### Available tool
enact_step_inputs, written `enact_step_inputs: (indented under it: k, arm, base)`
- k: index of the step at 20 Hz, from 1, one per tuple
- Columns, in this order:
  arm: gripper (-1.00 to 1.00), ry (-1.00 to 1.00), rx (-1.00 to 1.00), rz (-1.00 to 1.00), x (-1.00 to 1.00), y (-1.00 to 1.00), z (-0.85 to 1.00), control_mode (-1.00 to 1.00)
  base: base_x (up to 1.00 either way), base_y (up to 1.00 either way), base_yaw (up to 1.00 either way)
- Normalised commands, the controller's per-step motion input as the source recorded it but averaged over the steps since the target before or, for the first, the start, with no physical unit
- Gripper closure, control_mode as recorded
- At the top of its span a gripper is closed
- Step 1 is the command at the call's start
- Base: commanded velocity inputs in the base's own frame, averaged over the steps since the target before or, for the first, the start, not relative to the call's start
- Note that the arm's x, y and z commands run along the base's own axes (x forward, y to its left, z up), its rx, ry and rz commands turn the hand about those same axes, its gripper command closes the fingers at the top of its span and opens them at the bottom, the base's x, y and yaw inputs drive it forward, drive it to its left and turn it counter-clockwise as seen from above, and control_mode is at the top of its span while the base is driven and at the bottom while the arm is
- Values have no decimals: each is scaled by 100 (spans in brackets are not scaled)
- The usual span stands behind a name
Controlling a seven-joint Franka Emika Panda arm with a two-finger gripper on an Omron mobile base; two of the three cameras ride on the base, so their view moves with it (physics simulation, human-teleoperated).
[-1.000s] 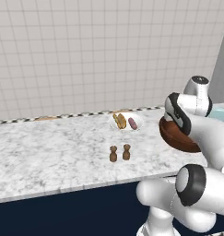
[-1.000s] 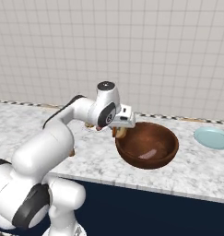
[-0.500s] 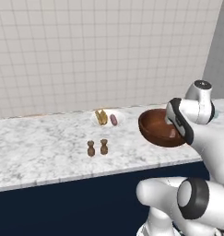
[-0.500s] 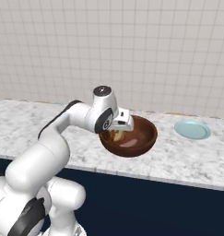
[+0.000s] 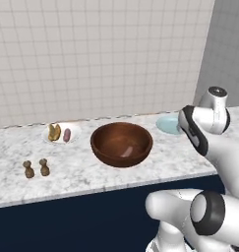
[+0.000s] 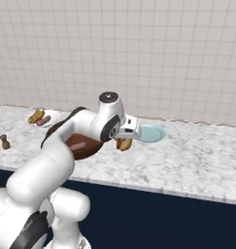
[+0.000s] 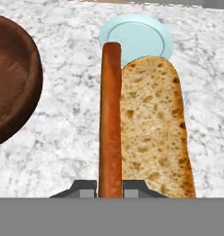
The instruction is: Place one bun and one sausage from the bowl on each plate.
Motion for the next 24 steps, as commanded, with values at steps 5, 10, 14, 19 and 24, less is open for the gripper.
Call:
enact_step_inputs:
  k: [5,10,14,19,24]
  arm:
    - [100,0,0,0,0,0,0,100]
    - [100,0,0,0,0,0,0,100]
    - [100,0,0,0,0,0,0,100]
    - [100,0,0,2,44,0,-2,-100]
    - [100,1,5,12,100,-29,-33,-100]
  base:
    - [68,-33,1]
    - [56,0,5]
    - [5,0,1]
    - [2,0,0]
    - [0,0,0]
